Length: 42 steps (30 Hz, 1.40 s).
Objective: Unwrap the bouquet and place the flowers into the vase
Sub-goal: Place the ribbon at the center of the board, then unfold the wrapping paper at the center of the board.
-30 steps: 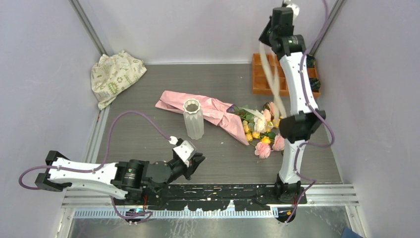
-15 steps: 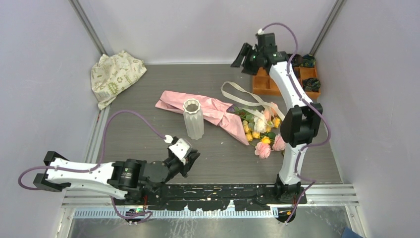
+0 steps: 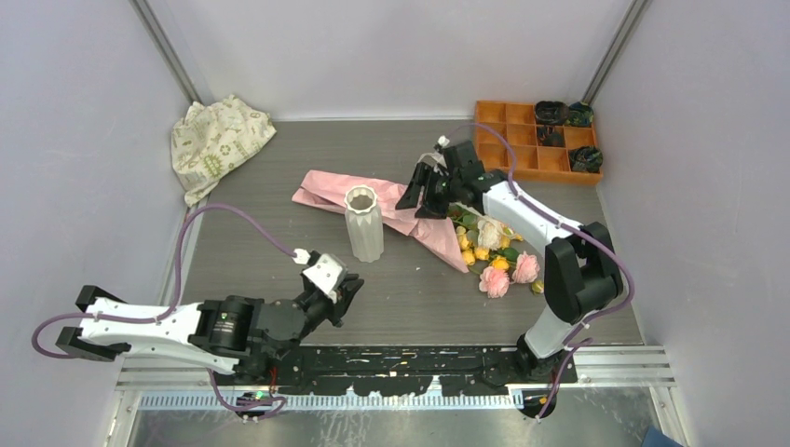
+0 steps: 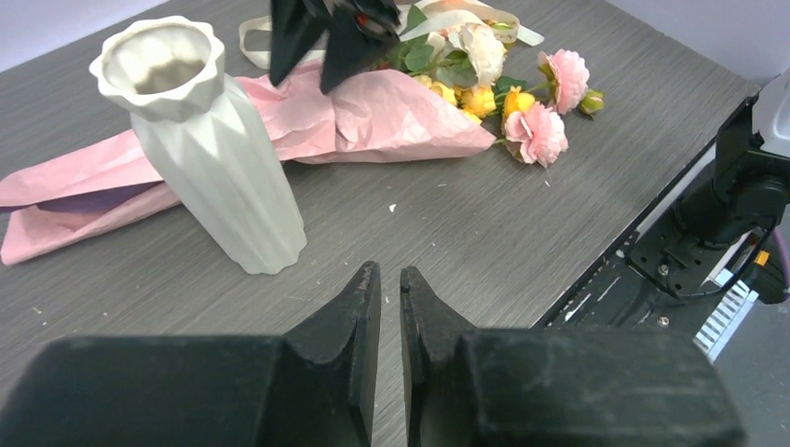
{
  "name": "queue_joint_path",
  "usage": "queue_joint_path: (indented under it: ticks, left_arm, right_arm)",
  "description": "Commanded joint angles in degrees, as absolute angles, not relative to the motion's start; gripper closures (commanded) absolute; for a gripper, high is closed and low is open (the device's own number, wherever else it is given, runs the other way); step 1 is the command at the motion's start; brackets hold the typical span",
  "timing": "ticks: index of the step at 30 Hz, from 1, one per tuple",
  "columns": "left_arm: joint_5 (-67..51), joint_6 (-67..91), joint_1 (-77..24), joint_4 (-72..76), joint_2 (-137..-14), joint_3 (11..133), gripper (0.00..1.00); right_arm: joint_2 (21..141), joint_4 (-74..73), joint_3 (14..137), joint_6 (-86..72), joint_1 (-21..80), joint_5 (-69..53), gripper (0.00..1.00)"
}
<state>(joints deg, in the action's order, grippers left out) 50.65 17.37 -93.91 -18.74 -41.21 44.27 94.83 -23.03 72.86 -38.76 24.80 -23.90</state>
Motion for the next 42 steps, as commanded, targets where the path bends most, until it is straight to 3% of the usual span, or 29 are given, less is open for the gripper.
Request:
queue_joint_path:
  ticks: [1,9,22,26,32,42]
  left_arm:
    - [53.53,19.12,-93.96,-20.43,-38.48,46.97,0.85]
    - [56.03,22.33,-93.93,-24.93,-34.01,45.83,0.86]
    - [57.75,25.92,-93.96,-28.3,-27.79,43.01,0.86]
    - [58.0,25.76,-94.0,-28.37,-26.46,42.28,0.86]
    - [58.59,26.79,-93.96,-30.35,-25.86,42.67,0.86]
    - [60.06,25.99,-93.95,-31.98,-26.45,43.96,0.86]
  right_arm:
    - [91.79,-16.04,67.62,-42.29,24.7,-23.11,0.36]
    - [92.24,-15.72,64.45,-42.47,24.76,-21.09,0.33]
    - [102.82,-9.0,67.14,-47.65,24.87,-22.5,0.35]
    - [104.84,-8.03,69.92,-48.62,24.85,-22.73,0.5]
    - [104.69,-9.58,76.88,-49.55,24.94,-24.13,0.96]
    - [109.62,-20.81,97.0,-44.01,21.41,-17.25,0.99]
